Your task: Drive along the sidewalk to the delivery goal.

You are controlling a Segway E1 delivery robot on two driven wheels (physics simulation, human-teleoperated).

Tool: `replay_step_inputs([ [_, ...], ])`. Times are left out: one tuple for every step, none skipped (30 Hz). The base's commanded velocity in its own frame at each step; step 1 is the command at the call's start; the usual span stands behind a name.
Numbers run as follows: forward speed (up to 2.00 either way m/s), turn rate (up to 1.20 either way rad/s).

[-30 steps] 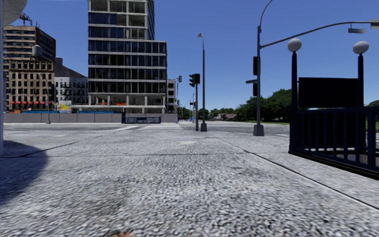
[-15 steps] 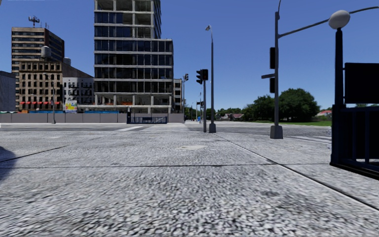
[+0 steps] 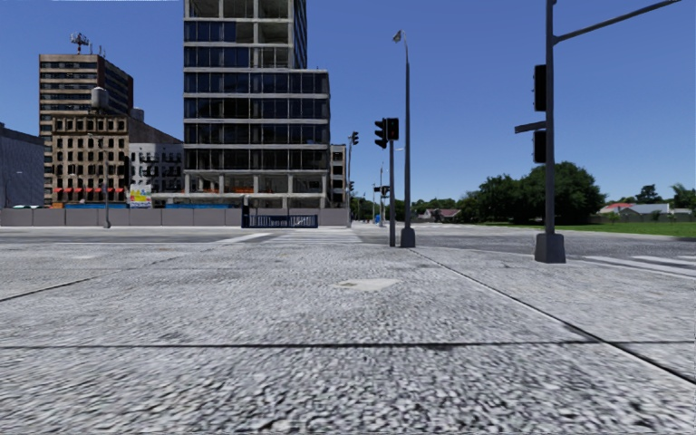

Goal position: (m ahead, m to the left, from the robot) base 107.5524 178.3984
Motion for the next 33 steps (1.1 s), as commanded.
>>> replay_step_inputs([
  [2.0,0.22],
  [2.0,0.22],
  [2.0,0.22],
  [2.0,0.22],
  [2.0,0.22],
  [2.0,0.22],
  [2.0,0.22],
  [2.0,0.22],
  [2.0,0.0],
  [2.0,0.0],
  [2.0,0.0],
  [2.0,0.0],
  [2.0,0.0],
  [2.0,0.0],
  [2.0,0.0],
  [2.0,0.0],
  [2.0,0.0],
  [2.0,0.0],
  [2.0,0.0],
  [2.0,0.0],
  [2.0,0.0],
  [2.0,0.0],
  [2.0,0.0],
  [2.0,0.0],
  [2.0,0.0],
  [2.0,0.0],
  [2.0,0.0],
  [2.0,0.0],
  [2.0,0.0],
  [2.0,0.0],
  [2.0,0.0],
  [2.0,0.0],
  [2.0,0.0],
])
